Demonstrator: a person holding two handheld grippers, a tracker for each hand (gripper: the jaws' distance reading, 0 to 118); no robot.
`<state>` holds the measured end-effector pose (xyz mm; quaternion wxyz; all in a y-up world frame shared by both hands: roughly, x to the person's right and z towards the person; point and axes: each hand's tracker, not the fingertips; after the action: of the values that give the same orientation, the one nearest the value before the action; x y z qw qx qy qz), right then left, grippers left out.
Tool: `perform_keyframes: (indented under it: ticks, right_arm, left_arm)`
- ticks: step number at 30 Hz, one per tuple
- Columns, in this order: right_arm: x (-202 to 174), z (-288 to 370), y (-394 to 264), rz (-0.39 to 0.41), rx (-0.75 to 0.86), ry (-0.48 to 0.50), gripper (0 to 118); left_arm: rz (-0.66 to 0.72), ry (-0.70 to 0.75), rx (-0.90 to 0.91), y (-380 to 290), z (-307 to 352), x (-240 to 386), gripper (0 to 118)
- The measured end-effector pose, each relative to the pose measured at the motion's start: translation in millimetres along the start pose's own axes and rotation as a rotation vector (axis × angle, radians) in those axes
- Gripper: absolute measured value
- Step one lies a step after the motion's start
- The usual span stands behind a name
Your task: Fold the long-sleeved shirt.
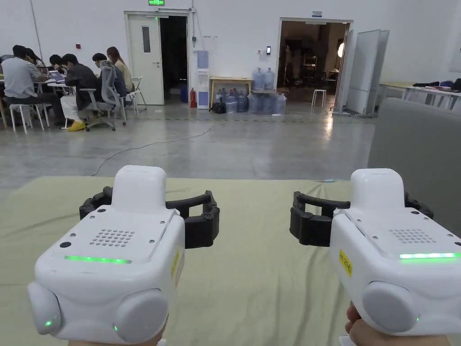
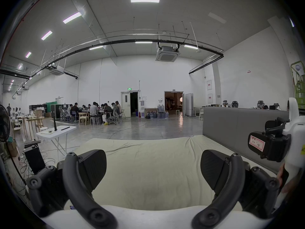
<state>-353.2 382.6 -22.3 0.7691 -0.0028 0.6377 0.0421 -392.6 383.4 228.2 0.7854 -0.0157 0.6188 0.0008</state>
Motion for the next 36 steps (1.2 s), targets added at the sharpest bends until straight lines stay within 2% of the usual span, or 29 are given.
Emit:
perform_keyframes:
  ticks: [36]
  right_arm:
    - [1.4,-3.5,2.3,0.006,-0.008,-0.007,118]
  left_arm:
    - [-0.001,-0.017,-0.019,1.9,-5.9,2.6,112]
